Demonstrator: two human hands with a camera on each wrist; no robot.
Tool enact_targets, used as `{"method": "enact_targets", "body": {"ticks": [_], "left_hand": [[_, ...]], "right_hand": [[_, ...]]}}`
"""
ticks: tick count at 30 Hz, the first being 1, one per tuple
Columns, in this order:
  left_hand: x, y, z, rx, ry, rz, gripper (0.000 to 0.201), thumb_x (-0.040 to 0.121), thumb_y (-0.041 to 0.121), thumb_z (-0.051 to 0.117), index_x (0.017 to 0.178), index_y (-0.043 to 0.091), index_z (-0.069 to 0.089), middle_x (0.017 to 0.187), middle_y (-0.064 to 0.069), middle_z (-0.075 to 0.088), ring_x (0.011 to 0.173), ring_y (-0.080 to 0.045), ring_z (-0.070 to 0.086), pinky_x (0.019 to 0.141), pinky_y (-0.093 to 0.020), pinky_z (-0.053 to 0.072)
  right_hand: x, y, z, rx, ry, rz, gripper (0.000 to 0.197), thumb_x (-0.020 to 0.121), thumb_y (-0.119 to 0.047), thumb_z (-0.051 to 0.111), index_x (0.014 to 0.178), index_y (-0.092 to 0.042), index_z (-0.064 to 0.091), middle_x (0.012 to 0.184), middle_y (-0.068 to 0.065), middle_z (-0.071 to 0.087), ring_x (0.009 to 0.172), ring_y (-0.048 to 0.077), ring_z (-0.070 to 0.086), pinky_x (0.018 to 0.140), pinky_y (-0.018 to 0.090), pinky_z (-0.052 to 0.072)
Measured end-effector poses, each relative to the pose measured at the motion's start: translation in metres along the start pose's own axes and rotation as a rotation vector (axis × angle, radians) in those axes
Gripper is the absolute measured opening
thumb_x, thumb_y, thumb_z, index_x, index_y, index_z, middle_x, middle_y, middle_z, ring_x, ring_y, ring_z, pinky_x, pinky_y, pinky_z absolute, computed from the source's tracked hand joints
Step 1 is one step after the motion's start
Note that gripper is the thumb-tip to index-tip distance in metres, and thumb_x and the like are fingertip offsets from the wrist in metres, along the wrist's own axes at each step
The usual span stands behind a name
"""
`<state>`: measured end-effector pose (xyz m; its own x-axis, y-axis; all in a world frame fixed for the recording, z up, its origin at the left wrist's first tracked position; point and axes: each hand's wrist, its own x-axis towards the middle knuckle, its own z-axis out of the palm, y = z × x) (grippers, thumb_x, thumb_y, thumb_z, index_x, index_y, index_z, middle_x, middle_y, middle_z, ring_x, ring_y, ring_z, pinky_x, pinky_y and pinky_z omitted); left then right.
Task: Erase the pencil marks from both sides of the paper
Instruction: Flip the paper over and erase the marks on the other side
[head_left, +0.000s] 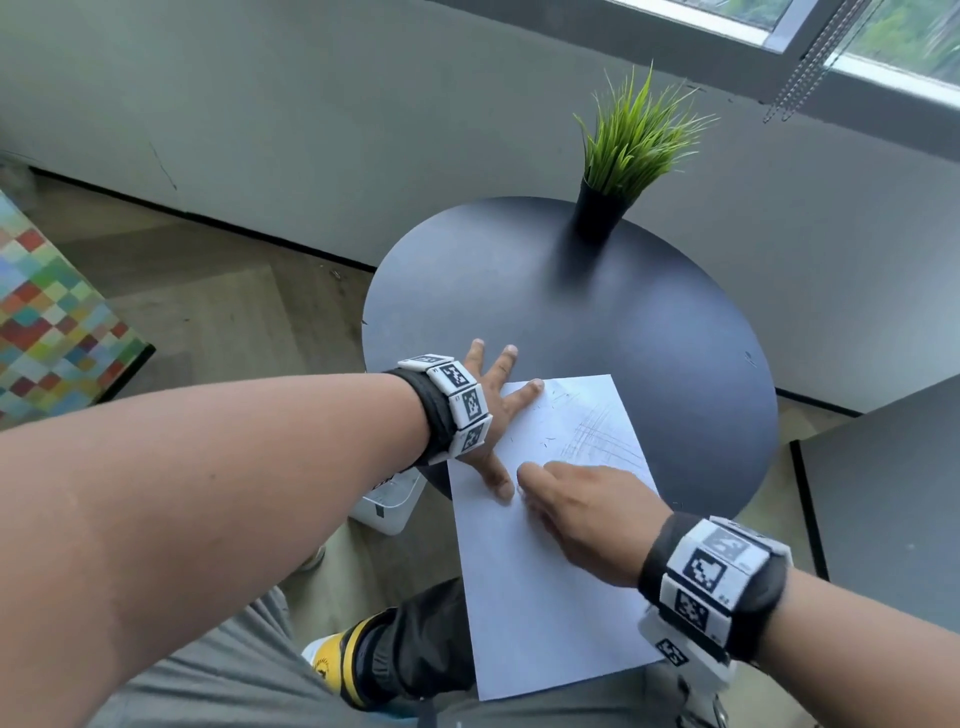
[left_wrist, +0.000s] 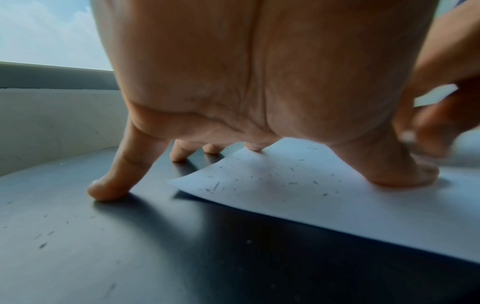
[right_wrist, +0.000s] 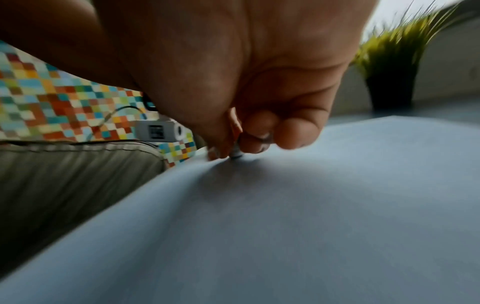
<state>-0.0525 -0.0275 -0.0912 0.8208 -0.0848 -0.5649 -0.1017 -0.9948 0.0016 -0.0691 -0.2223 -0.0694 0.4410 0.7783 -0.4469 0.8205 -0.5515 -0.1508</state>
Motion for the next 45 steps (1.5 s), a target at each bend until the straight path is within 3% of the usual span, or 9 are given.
{"method": "enact_targets", "body": {"ticks": [6, 11, 16, 20, 26, 31, 36, 41, 45], "left_hand": [[0.003, -0.001, 0.002, -0.013, -0.005, 0.003, 0.143, 0.051, 0.091, 0.063, 0.151, 0.038, -0.024, 0.159, -0.006, -0.033, 0.143, -0.049, -0.025, 0.110, -0.074, 0.013], [0.001, -0.003, 0.000, 0.003, -0.004, 0.005, 0.144, 0.051, 0.090, 0.065, 0.151, 0.038, -0.024, 0.159, -0.006, -0.033, 0.144, -0.048, -0.024, 0.108, -0.074, 0.013], [0.004, -0.002, 0.004, -0.002, 0.002, 0.006, 0.144, 0.050, 0.091, 0.065, 0.151, 0.038, -0.023, 0.160, -0.007, -0.031, 0.143, -0.050, -0.023, 0.110, -0.074, 0.013], [0.002, -0.002, 0.002, 0.004, 0.014, 0.007, 0.144, 0.051, 0.090, 0.066, 0.152, 0.037, -0.023, 0.160, -0.007, -0.031, 0.143, -0.049, -0.023, 0.109, -0.073, 0.013], [0.005, -0.004, 0.005, -0.014, 0.001, 0.006, 0.145, 0.049, 0.091, 0.065, 0.151, 0.039, -0.024, 0.159, -0.006, -0.032, 0.143, -0.049, -0.024, 0.110, -0.074, 0.012], [0.003, -0.003, 0.000, 0.009, -0.008, 0.003, 0.145, 0.048, 0.092, 0.064, 0.150, 0.039, -0.025, 0.159, -0.006, -0.033, 0.144, -0.049, -0.023, 0.111, -0.073, 0.013], [-0.003, -0.002, -0.004, 0.002, -0.027, 0.000, 0.144, 0.050, 0.087, 0.069, 0.151, 0.040, -0.021, 0.160, -0.004, -0.029, 0.146, -0.047, -0.020, 0.109, -0.074, 0.017], [-0.011, 0.004, -0.010, 0.030, 0.038, 0.103, 0.131, 0.061, 0.078, 0.072, 0.157, 0.034, -0.005, 0.163, 0.000, -0.023, 0.151, -0.031, -0.011, 0.109, -0.069, 0.019], [-0.011, 0.007, 0.003, 0.016, 0.079, 0.165, 0.124, 0.066, 0.086, 0.059, 0.157, 0.032, -0.005, 0.163, 0.010, -0.021, 0.151, -0.020, -0.013, 0.111, -0.071, 0.013]], "right_hand": [[0.015, 0.052, -0.018, -0.014, 0.151, 0.355, 0.018, 0.099, -0.028, 0.034, 0.088, -0.025, 0.021, 0.084, 0.003, 0.051, 0.071, 0.034, 0.051, 0.069, 0.043, 0.052], [0.002, -0.001, 0.002, 0.005, -0.002, 0.066, 0.020, 0.093, -0.018, 0.039, 0.092, -0.025, 0.020, 0.088, 0.002, 0.048, 0.079, 0.035, 0.056, 0.068, 0.044, 0.051], [0.016, 0.047, -0.014, -0.031, 0.134, 0.342, 0.018, 0.097, -0.024, 0.035, 0.088, -0.025, 0.020, 0.086, 0.003, 0.050, 0.073, 0.036, 0.056, 0.068, 0.044, 0.053], [0.005, 0.002, -0.004, 0.011, -0.014, 0.047, 0.015, 0.096, -0.021, 0.036, 0.092, -0.024, 0.022, 0.088, 0.002, 0.048, 0.079, 0.035, 0.056, 0.067, 0.044, 0.050], [0.018, 0.047, -0.020, 0.011, 0.107, 0.332, 0.018, 0.099, -0.030, 0.032, 0.086, -0.024, 0.021, 0.083, 0.003, 0.050, 0.076, 0.036, 0.056, 0.069, 0.044, 0.052], [0.002, 0.001, -0.003, 0.055, -0.020, 0.041, 0.012, 0.098, -0.029, 0.032, 0.092, -0.025, 0.023, 0.088, 0.003, 0.051, 0.078, 0.035, 0.054, 0.070, 0.046, 0.050], [0.010, 0.064, -0.015, 0.168, 0.110, 0.465, 0.021, 0.101, -0.039, 0.026, 0.090, -0.021, 0.028, 0.080, 0.005, 0.053, 0.077, 0.035, 0.054, 0.071, 0.043, 0.048], [0.009, 0.083, -0.011, 0.240, 0.168, 0.534, 0.014, 0.101, -0.033, 0.026, 0.096, -0.023, 0.034, 0.081, 0.012, 0.057, 0.074, 0.037, 0.056, 0.074, 0.047, 0.053], [0.015, 0.085, -0.010, 0.332, 0.250, 0.551, 0.009, 0.102, -0.034, 0.029, 0.097, -0.029, 0.035, 0.087, 0.010, 0.059, 0.077, 0.036, 0.057, 0.077, 0.047, 0.053]]}}
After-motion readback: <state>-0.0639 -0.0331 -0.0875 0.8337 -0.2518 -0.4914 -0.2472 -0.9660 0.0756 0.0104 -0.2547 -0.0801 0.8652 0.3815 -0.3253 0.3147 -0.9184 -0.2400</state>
